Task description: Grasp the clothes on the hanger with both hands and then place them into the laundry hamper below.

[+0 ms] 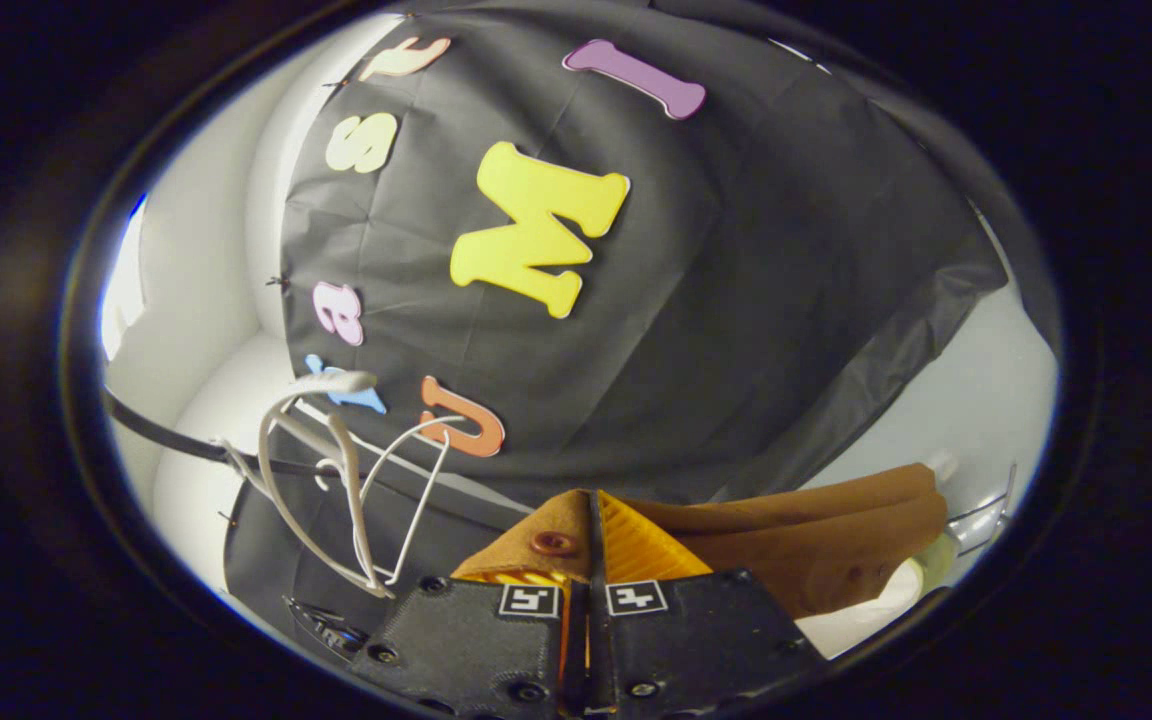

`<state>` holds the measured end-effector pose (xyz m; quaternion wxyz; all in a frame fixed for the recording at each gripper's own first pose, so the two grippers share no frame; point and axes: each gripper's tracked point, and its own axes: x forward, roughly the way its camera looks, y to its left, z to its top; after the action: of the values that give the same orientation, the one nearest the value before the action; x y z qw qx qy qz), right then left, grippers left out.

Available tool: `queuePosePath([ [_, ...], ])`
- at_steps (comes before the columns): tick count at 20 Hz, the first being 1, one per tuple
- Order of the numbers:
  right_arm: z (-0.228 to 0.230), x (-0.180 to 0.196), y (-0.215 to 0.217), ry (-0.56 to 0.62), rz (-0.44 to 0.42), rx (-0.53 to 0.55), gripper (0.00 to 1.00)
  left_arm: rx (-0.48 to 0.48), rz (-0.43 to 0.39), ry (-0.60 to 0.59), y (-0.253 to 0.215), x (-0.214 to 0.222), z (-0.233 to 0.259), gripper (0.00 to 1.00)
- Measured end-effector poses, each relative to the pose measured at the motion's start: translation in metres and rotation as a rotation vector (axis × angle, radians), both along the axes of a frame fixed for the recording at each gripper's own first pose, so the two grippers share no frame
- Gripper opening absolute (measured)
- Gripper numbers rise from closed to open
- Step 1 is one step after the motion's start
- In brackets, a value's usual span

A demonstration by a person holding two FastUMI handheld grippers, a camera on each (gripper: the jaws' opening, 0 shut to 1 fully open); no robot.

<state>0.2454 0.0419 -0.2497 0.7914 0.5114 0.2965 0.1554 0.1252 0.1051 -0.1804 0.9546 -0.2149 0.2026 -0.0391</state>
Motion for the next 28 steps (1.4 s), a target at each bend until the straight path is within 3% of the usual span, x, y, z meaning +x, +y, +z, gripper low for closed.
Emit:
queuePosePath([
  [11,0.037,-0.083,0.069,-0.065,0.193,0.025,0.04,-0.001,-0.211,-0.133,-0.085,-0.031,0.066,0.01],
  [19,0.080,-0.124,0.117,-0.136,0.322,0.052,0.04,-0.035,-0.305,-0.190,-0.129,-0.039,0.099,0.01],
  [20,0.083,-0.128,0.123,-0.138,0.343,0.044,0.00,-0.036,-0.315,-0.193,-0.132,-0.038,0.101,0.01],
  [22,0.080,-0.136,0.133,-0.139,0.376,0.030,0.04,-0.037,-0.330,-0.192,-0.137,-0.039,0.099,0.01],
  [28,0.043,-0.146,0.135,-0.064,0.381,0.013,0.04,-0.087,-0.349,-0.096,-0.148,-0.047,0.058,0.01],
])
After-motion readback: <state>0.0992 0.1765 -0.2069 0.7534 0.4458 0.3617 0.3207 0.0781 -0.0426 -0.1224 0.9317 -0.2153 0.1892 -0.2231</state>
